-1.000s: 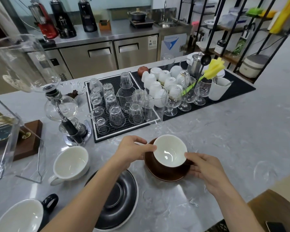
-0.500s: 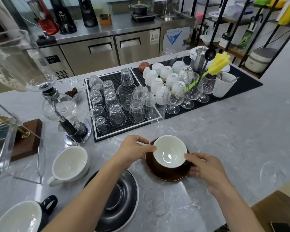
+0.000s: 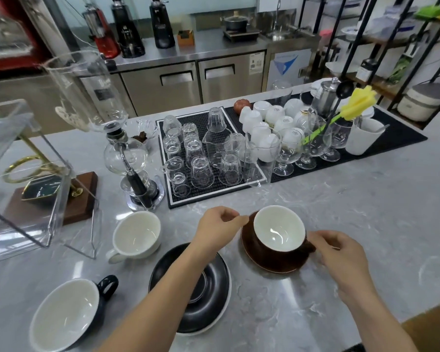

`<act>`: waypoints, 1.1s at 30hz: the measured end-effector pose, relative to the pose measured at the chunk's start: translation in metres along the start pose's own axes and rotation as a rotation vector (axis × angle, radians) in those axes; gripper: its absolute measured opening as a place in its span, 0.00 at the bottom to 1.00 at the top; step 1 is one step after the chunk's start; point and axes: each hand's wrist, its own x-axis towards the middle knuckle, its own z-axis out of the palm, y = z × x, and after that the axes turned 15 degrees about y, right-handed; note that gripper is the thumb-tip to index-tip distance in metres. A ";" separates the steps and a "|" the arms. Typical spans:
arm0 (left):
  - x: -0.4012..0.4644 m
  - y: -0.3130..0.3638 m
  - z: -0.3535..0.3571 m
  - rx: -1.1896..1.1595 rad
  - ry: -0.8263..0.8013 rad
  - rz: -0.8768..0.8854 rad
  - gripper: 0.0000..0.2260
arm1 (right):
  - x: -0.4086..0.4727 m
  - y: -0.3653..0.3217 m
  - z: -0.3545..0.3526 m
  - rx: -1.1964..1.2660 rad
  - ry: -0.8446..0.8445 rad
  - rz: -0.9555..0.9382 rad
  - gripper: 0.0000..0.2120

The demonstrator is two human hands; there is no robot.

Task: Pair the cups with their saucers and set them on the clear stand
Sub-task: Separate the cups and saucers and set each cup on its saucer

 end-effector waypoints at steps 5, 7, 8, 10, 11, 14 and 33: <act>-0.028 -0.006 -0.042 -0.088 0.115 0.044 0.05 | -0.025 -0.022 0.002 0.037 0.060 -0.216 0.07; -0.044 -0.009 -0.061 -0.099 0.167 0.089 0.05 | -0.039 -0.028 0.010 0.054 0.015 -0.284 0.06; -0.051 -0.012 -0.070 -0.100 0.188 0.112 0.06 | -0.047 -0.030 0.015 0.055 -0.017 -0.320 0.07; -0.066 -0.020 -0.087 -0.083 0.222 0.186 0.08 | -0.064 -0.032 0.026 0.025 -0.083 -0.389 0.08; -0.073 -0.026 -0.095 -0.050 0.239 0.229 0.10 | -0.073 -0.033 0.033 0.000 -0.114 -0.425 0.09; -0.093 -0.043 -0.120 0.124 0.311 0.413 0.13 | -0.102 -0.035 0.054 -0.079 -0.245 -0.578 0.12; -0.145 -0.164 -0.217 0.471 0.653 0.526 0.19 | -0.211 0.000 0.141 -0.375 -0.871 -1.010 0.30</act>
